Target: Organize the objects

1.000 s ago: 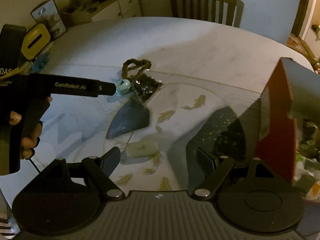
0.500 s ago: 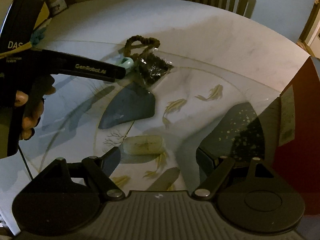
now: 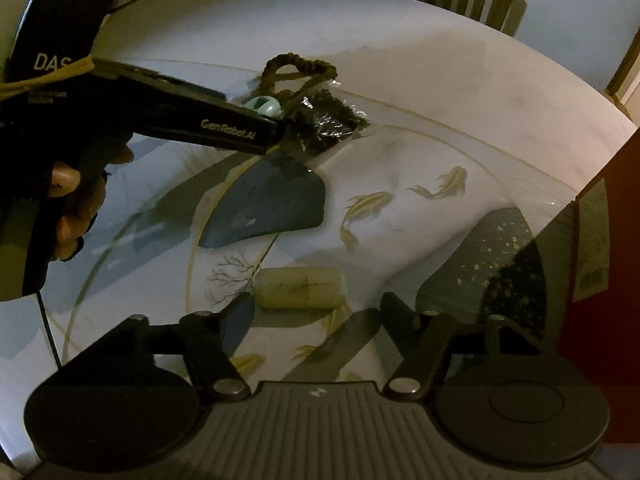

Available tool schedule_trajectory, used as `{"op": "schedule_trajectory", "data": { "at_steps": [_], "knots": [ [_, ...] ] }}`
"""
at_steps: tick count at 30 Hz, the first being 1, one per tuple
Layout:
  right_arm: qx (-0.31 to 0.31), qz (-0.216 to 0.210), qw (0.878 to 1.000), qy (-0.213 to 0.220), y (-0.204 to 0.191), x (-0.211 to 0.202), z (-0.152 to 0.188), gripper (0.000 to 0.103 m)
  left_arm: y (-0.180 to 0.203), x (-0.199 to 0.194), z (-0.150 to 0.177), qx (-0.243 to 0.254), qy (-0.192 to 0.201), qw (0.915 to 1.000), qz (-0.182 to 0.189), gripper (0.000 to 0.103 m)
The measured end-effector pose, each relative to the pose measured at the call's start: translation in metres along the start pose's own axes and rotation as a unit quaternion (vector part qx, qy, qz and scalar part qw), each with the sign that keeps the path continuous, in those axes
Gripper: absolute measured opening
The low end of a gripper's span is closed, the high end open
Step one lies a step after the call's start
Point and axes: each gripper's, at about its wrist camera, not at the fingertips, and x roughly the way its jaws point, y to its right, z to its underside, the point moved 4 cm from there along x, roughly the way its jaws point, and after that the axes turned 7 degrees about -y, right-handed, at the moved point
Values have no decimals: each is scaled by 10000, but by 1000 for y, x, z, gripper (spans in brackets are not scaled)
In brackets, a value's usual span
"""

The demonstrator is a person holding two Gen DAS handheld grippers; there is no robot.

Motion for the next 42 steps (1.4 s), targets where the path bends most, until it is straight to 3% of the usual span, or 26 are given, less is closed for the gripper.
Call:
{"op": "schedule_trajectory", "data": {
  "at_steps": [5, 8, 21, 34, 42],
  "knots": [
    [-123, 46, 9999, 0, -5, 1, 0, 60, 2, -1, 0, 69, 37, 9999, 71, 41],
    [-164, 32, 9999, 7, -7, 1, 0, 52, 3, -2, 1, 86, 51, 9998, 144, 29],
    [22, -10, 10000, 68, -2, -11, 8, 50, -1, -18, 11, -160, -82, 9990, 402, 29],
    [210, -226, 9995, 77, 0, -34, 42, 50, 12, -50, 63, -213, -425, 9934, 1041, 29],
    [272, -237, 9993, 37, 4, -39, 57, 50, 20, -54, 77, -55, -476, 9941, 976, 29]
  ]
}}
